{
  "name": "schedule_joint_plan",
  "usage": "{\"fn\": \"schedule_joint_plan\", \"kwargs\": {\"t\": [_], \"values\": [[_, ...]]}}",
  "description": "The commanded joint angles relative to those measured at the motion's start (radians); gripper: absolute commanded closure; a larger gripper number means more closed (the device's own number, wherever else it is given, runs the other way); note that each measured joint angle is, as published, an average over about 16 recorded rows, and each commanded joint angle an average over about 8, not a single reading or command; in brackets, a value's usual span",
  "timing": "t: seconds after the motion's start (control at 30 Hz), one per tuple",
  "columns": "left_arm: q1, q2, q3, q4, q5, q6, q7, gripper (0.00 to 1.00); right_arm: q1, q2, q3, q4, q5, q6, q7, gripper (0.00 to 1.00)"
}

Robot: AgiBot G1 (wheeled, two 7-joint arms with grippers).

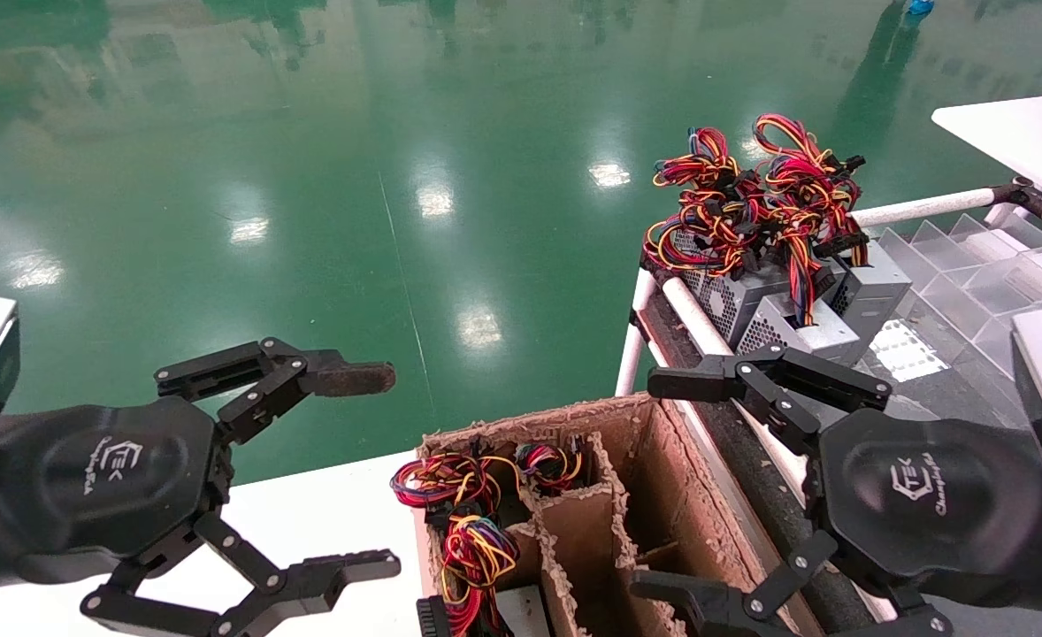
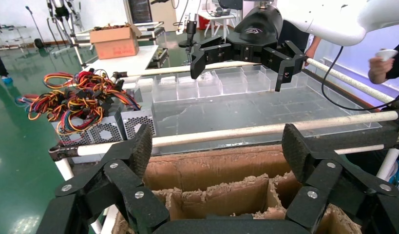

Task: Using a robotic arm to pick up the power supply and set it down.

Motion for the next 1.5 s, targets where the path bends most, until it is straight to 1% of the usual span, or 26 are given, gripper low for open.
{"fn": "schedule_joint_plan", "kwargs": {"t": [0.03, 1.33, 1.37, 1.5], "values": [[0.0, 0.0, 0.0, 0.0, 0.0, 0.0, 0.0, 1.0, 0.0, 0.0, 0.0, 0.0, 0.0, 0.0, 0.0, 0.0], [0.0, 0.0, 0.0, 0.0, 0.0, 0.0, 0.0, 1.0, 0.0, 0.0, 0.0, 0.0, 0.0, 0.0, 0.0, 0.0], [0.0, 0.0, 0.0, 0.0, 0.0, 0.0, 0.0, 0.96, 0.0, 0.0, 0.0, 0.0, 0.0, 0.0, 0.0, 0.0], [0.0, 0.0, 0.0, 0.0, 0.0, 0.0, 0.0, 0.46, 0.0, 0.0, 0.0, 0.0, 0.0, 0.0, 0.0, 0.0]]}}
